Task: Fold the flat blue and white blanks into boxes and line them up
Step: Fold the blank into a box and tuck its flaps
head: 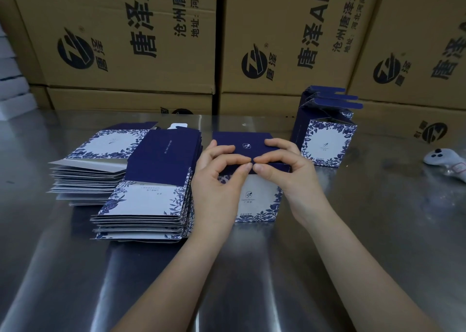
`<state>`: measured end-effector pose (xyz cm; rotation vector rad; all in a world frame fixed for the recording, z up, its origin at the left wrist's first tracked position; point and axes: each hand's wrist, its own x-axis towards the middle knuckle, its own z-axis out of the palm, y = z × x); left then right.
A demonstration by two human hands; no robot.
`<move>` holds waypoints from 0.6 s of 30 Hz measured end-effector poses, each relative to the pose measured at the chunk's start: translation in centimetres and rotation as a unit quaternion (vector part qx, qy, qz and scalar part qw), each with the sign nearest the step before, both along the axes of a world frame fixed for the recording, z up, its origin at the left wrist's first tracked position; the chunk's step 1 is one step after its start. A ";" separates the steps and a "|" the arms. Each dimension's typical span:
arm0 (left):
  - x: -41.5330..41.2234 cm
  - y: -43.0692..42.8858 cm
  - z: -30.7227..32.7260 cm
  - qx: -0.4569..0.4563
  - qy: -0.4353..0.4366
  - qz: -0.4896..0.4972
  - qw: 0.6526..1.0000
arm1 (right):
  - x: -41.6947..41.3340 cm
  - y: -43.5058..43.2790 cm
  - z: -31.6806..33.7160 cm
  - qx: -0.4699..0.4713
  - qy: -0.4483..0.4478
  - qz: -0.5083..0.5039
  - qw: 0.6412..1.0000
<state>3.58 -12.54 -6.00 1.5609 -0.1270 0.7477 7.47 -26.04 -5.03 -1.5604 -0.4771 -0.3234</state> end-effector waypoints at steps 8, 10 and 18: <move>0.3 0.0 -0.5 -0.020 -0.013 -0.005 1.000 | 0.5 -0.3 -0.1 0.012 0.006 0.020 1.000; 0.3 0.3 -0.8 -0.037 -0.023 -0.022 0.999 | 0.8 -0.9 -0.2 0.036 0.021 0.061 0.997; 0.4 0.5 -1.0 -0.127 -0.030 -0.068 0.989 | 1.5 -1.8 -0.4 0.088 0.037 0.101 0.990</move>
